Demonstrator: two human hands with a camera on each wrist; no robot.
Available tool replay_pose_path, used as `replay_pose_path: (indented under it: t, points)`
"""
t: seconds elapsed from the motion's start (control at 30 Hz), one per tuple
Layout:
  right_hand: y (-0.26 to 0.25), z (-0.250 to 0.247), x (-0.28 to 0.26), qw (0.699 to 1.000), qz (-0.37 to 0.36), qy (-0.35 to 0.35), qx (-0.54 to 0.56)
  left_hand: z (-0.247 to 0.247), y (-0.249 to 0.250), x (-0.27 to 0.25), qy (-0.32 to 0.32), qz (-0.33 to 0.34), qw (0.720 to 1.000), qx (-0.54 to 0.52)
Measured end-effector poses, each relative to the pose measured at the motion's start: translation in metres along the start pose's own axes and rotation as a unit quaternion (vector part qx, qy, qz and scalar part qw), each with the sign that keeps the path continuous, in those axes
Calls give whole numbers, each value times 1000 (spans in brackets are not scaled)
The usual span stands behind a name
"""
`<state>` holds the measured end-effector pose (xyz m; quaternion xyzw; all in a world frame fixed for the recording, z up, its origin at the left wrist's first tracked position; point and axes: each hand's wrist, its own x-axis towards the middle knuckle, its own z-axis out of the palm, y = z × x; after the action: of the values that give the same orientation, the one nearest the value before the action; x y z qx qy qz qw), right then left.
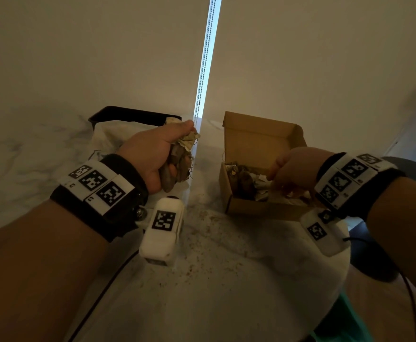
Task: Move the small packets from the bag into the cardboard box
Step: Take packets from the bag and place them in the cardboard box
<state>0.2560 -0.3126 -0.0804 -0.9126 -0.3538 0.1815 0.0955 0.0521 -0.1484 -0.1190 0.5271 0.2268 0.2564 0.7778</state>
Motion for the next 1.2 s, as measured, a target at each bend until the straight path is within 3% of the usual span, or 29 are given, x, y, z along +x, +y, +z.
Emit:
replay_pose_path:
  t: [0.3, 0.43, 0.5, 0.67, 0.83, 0.93, 1.1, 1.2]
  points:
    - [4, 3, 17, 997, -16, 28, 67, -1, -1, 1, -13, -3, 1000, -7]
    - [-20, -12, 1, 988, -70, 125, 60, -2, 3, 0, -21, -19, 998, -54]
    - [-37, -13, -5, 968, -126, 138, 167, -4, 5, 0, -14, -37, 997, -61]
    - [-89, 5, -6, 870, -224, 46, 437, -3, 7, -3, -16, -42, 993, -107]
    - [-113, 37, 7, 804, -252, -49, 536, -2, 8, -3, -16, -29, 996, -83]
    - [-110, 51, 12, 764, -255, -65, 589, -2, 7, -3, -22, -31, 998, -47]
    - [-101, 61, 18, 754, -223, -46, 616, 0, 4, 0, -17, -33, 999, 3]
    - [-99, 62, 17, 721, -198, -45, 662, 1, 4, -2, -16, -20, 999, 27]
